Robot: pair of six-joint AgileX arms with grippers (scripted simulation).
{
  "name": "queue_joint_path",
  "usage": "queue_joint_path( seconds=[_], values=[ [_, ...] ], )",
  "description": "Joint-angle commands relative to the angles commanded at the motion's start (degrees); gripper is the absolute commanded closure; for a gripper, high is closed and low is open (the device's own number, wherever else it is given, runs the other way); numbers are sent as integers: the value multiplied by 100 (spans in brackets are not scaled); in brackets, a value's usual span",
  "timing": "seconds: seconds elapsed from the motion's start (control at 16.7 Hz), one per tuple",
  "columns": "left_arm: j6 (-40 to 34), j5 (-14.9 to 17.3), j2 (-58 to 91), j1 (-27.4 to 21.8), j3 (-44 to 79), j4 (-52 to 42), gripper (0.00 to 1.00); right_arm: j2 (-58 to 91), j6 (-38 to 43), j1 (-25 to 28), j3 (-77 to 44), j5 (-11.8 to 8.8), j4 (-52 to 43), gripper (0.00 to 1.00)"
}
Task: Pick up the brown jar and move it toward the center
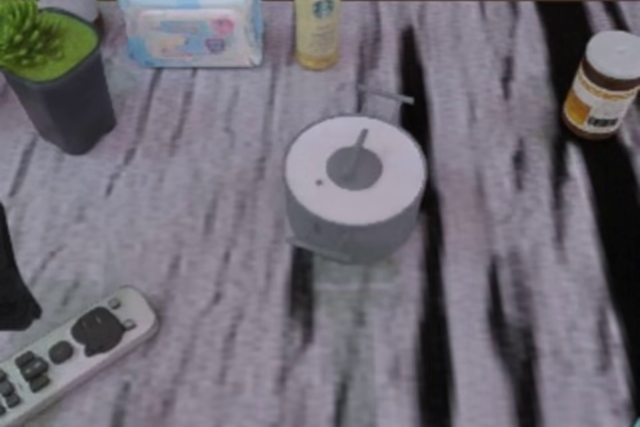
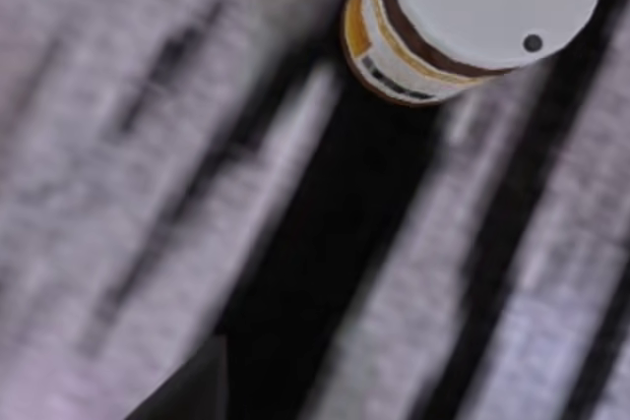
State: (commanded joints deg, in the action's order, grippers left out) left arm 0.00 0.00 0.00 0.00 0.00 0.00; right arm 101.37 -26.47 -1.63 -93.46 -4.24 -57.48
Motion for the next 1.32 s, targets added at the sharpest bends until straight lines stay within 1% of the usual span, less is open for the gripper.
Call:
queue_joint_path(
  seconds=[0.36,0.54,0.66,0.78,0.9,1.32],
  values=[
    [0,0,0,0,0,0,0,2956,-906,-29,-3195,-164,-1454,0],
    [0,0,0,0,0,0,0,4006,-1259,-27,-4442,-238,-1910,0],
    [0,0,0,0,0,0,0,4499,-1431,-23,-5053,-276,-2108,0],
    [0,0,0,0,0,0,0,4813,-1543,-18,-5444,-303,-2227,0],
    [0,0,0,0,0,0,0,4929,-1585,-16,-5589,-313,-2269,0],
    [0,0,0,0,0,0,0,4925,-1566,2,-5473,-310,-2157,0]
  ],
)
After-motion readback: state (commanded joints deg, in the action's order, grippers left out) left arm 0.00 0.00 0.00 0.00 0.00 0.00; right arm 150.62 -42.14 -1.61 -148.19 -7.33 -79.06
